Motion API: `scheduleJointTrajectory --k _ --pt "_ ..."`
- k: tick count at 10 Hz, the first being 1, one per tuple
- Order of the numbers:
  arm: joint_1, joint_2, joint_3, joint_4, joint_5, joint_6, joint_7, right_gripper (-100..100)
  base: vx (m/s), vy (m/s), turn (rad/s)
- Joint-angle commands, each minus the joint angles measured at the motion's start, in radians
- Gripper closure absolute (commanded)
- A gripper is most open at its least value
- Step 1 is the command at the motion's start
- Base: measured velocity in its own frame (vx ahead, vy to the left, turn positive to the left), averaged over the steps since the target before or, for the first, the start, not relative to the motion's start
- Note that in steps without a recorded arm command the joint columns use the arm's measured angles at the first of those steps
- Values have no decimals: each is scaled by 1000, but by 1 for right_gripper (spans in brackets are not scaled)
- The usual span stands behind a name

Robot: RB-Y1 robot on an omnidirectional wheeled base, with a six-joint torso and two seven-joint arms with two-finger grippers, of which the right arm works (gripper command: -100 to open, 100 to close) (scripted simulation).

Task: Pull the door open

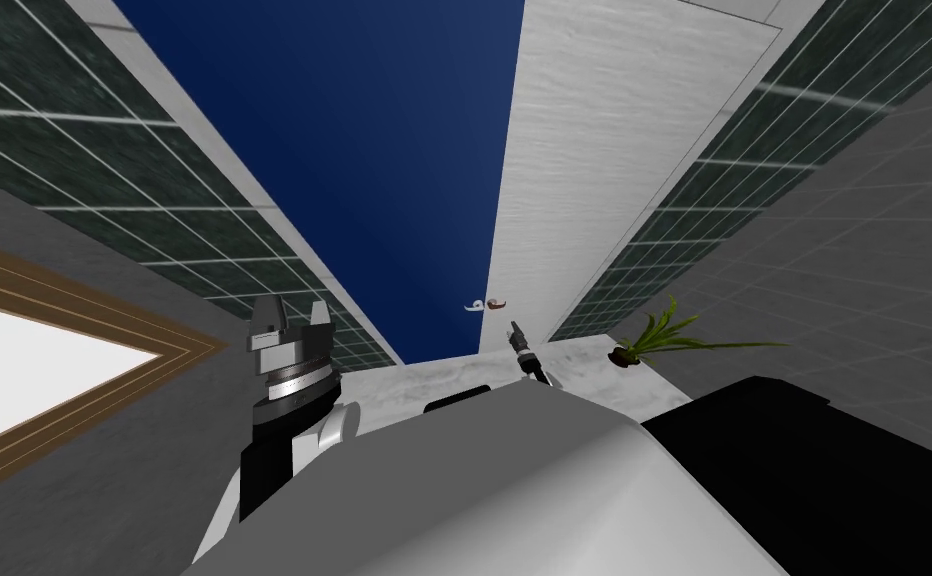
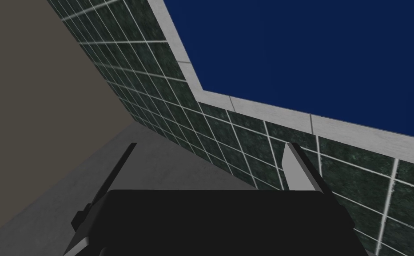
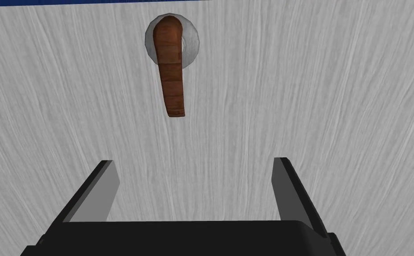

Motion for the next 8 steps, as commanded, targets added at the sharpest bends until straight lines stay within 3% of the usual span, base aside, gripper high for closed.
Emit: scheduleJointTrajectory --k 1,5,6,7,8 --pt "-11 -2 -3 43 -5 -12 -3 -100 104 -12 78" --pt "-35 -12 -9 130 -16 -35 -15 -100 105 -12 52" --pt "-33 -11 -8 122 -14 -35 -12 -100 61 -4 12" --pt "-19 -29 -40 148 -32 -38 -12 -100 7 -8 57" --pt "-17 -32 -46 152 -35 -38 -12 -100 -3 -12 45"
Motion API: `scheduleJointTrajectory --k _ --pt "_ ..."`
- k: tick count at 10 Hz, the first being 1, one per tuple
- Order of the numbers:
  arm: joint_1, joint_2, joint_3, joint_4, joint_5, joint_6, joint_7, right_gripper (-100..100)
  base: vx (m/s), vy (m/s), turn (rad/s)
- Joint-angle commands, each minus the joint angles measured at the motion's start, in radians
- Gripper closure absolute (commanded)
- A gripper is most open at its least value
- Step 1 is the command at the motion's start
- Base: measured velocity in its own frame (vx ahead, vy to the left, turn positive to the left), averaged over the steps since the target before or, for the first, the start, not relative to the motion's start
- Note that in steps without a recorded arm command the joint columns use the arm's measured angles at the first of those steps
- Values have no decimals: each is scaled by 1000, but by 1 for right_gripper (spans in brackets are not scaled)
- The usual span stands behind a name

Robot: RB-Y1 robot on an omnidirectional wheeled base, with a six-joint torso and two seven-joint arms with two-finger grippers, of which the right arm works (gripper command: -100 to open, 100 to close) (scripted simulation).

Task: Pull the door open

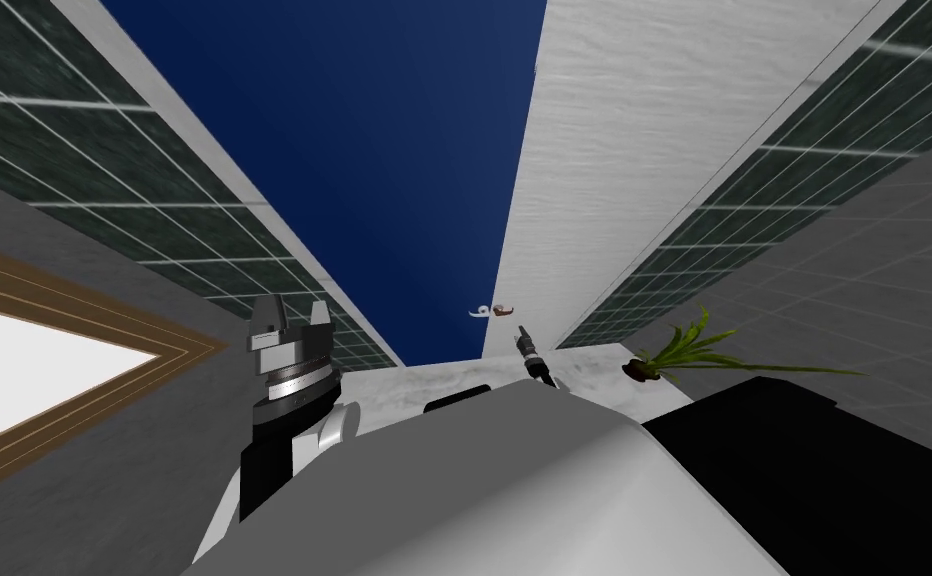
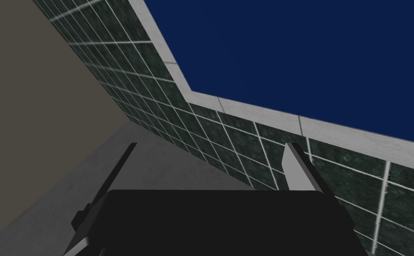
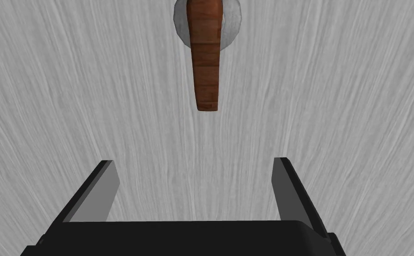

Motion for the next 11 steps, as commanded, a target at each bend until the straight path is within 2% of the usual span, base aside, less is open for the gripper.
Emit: scheduleJointTrajectory --k 1,4,5,6,8,10,11 --pt "15 -11 -34 24 -17 -7 6 -100 -1 -16 94" --pt "30 -36 -88 67 -47 -14 9 -100 25 -35 108" --pt "30 -36 -88 57 -47 -14 9 -100 41 -44 35" --pt "30 -36 -88 67 -47 -14 9 -100 25 -15 -10" --pt "24 -45 -123 99 -67 -23 12 -100 67 -66 183" --pt "4 -35 -123 105 -69 -30 13 -100 153 -110 192" --pt "-16 -21 -112 102 -65 -33 14 -100 198 -65 223"
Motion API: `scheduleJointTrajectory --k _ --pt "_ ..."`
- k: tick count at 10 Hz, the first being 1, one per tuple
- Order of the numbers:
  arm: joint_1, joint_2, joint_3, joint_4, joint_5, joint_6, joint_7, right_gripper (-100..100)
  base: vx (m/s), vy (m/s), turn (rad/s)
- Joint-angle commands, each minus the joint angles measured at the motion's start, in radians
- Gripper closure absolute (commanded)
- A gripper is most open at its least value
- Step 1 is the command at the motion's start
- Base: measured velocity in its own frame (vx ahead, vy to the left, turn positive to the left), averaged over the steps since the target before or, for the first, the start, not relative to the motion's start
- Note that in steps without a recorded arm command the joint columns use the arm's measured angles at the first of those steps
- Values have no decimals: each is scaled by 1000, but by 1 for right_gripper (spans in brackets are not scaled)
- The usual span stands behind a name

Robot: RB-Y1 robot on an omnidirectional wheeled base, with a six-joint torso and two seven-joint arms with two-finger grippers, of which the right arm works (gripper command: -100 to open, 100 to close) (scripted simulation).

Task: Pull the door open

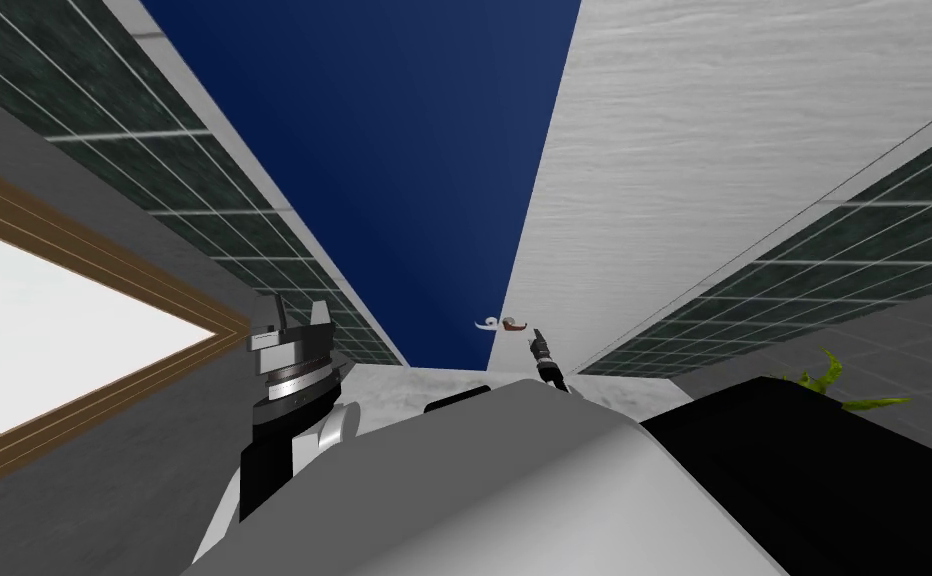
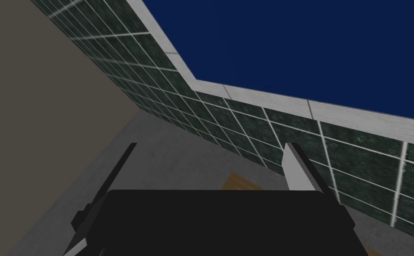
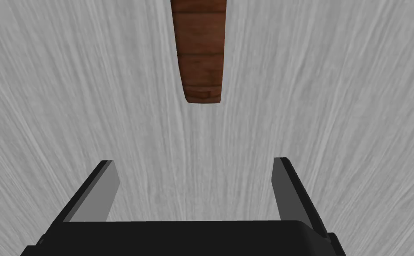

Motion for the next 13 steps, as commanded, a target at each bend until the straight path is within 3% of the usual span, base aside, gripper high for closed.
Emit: scheduleJointTrajectory --k 1,2,3,4,9,10,12,13 --pt "4 10 4 -41 1 18 4 -100 168 -14 112" --pt "-18 27 20 -49 9 14 4 -100 167 78 206" --pt "-6 28 11 -59 5 25 13 -100 87 41 54" --pt "-6 28 11 -59 5 25 13 100 -10 -8 -50" --pt "-6 28 11 -59 5 25 13 100 -17 -4 5" --pt "17 11 -2 -50 -1 25 8 100 -117 -29 -43" --pt "23 6 -4 -48 -2 24 6 100 -149 -11 -29" --pt "41 -11 -5 -45 -1 17 -6 100 -137 28 52"
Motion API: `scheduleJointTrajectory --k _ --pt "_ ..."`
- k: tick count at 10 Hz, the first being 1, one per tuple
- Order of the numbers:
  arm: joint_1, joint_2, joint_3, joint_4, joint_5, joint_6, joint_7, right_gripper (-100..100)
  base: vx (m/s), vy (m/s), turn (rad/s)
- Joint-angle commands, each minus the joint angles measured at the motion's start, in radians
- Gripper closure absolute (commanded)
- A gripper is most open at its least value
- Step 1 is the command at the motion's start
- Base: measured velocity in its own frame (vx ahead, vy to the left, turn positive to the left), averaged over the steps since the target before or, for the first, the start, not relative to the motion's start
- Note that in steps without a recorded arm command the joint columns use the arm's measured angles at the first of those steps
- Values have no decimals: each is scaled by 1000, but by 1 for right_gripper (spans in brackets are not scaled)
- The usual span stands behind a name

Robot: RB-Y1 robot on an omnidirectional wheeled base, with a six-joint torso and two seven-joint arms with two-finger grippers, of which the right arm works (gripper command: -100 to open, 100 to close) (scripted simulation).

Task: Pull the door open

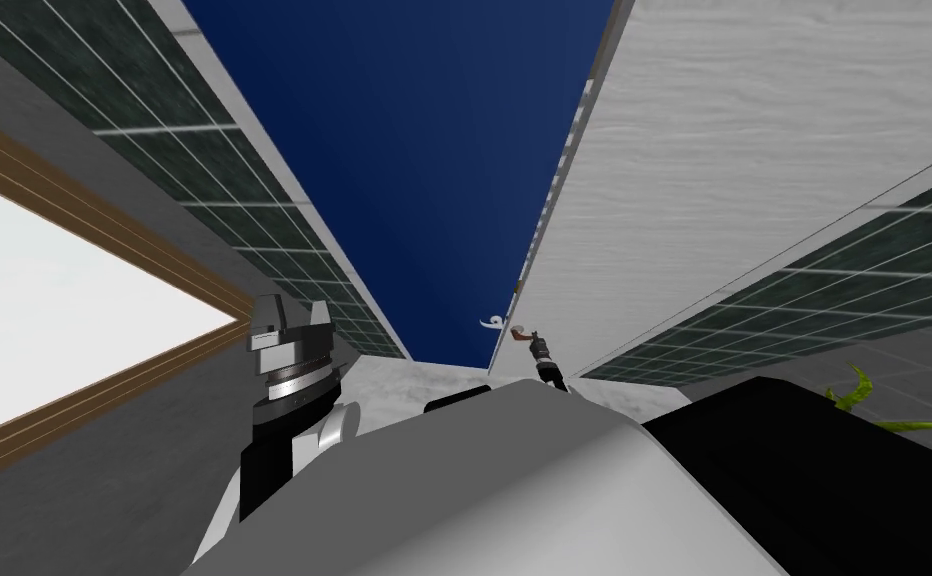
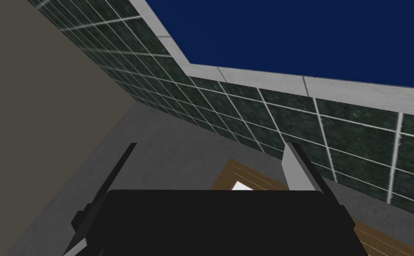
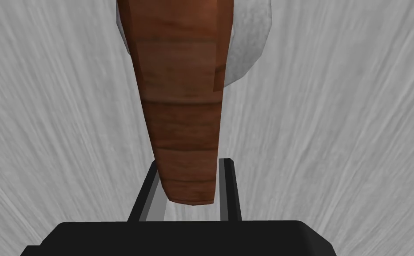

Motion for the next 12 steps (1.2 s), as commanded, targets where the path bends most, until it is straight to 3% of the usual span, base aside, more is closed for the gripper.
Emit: scheduleJointTrajectory --k 1,3,6,11,12 --pt "25 -24 -6 2 -2 -2 -14 100 -172 72 59" --pt "35 -34 16 -4 10 -16 -35 100 -170 53 76" --pt "37 -39 58 -18 32 -38 -65 100 -204 -48 145" --pt "32 -37 104 -35 55 -59 -92 100 -70 -28 74" --pt "41 -49 85 -47 46 -38 -88 100 -33 -30 18"
